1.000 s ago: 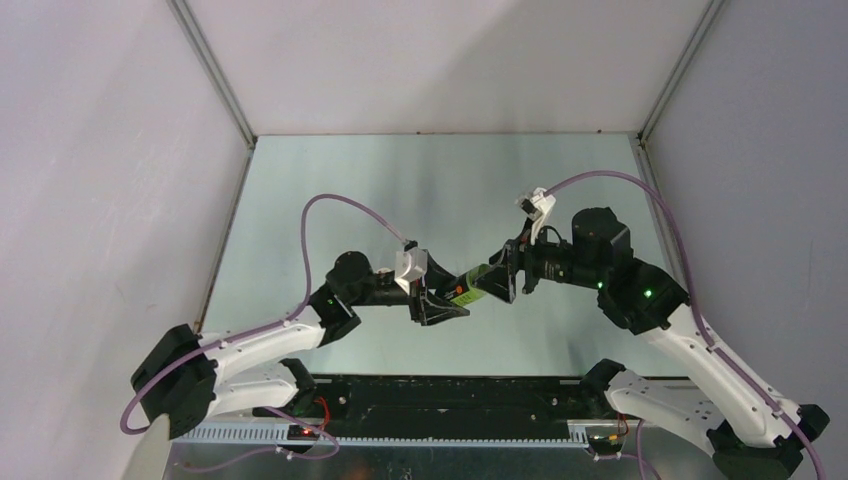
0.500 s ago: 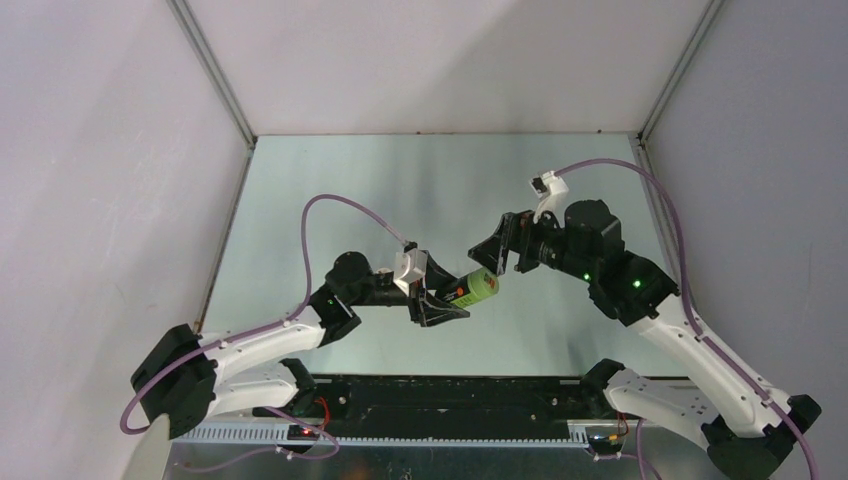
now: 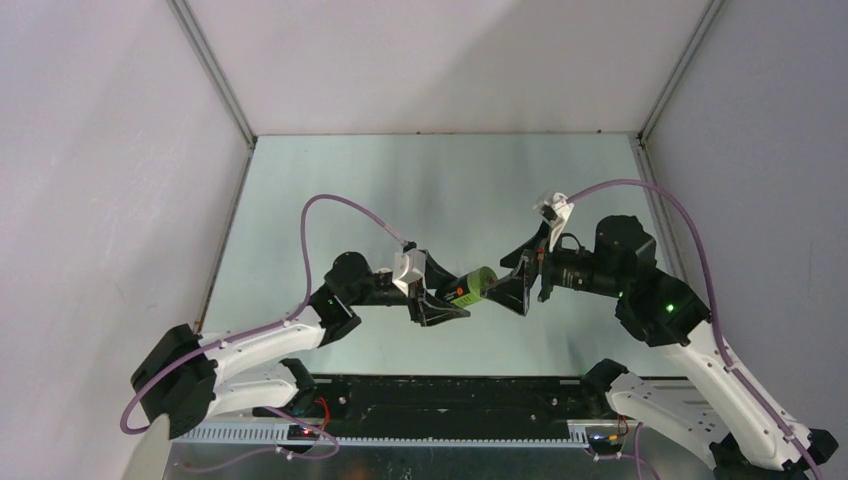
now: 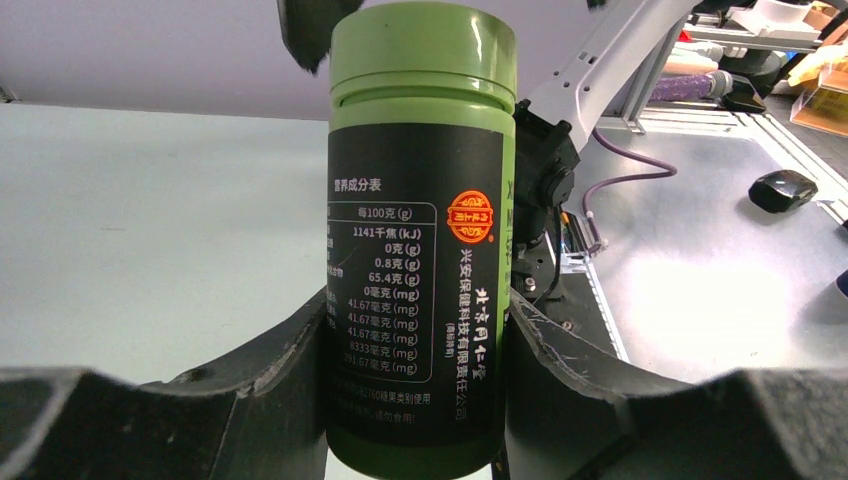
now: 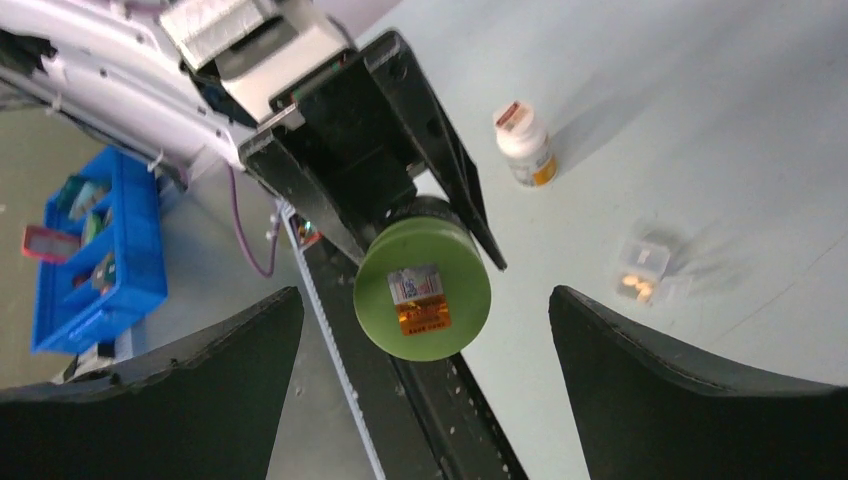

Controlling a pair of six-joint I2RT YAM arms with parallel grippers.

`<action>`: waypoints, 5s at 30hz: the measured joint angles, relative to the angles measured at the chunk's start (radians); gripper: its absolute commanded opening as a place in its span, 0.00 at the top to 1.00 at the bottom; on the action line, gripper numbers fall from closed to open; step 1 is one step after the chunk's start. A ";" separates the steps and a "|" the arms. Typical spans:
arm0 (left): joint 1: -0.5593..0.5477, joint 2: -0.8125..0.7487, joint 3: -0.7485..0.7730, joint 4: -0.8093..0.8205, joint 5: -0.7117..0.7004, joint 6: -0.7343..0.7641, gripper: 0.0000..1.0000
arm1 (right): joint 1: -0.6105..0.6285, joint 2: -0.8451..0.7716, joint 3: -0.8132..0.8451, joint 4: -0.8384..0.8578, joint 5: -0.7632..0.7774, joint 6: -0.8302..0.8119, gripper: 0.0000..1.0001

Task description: Sort the pills into containers

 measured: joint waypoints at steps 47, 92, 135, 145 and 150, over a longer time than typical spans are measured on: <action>0.000 -0.011 0.015 -0.023 0.042 0.001 1.00 | 0.053 -0.019 -0.011 -0.032 -0.066 -0.219 0.12; 0.000 0.018 0.055 -0.038 0.031 0.008 1.00 | 0.014 -0.014 -0.028 0.101 0.164 0.098 0.04; 0.007 0.052 0.061 -0.080 -0.164 0.000 1.00 | 0.126 0.179 0.038 0.032 0.410 0.358 0.31; 0.000 0.044 0.042 0.008 -0.201 -0.018 1.00 | 0.100 0.091 0.037 0.055 0.351 0.176 0.06; 0.000 0.046 0.040 0.060 -0.153 -0.054 1.00 | 0.056 -0.067 0.010 0.054 0.173 0.014 0.06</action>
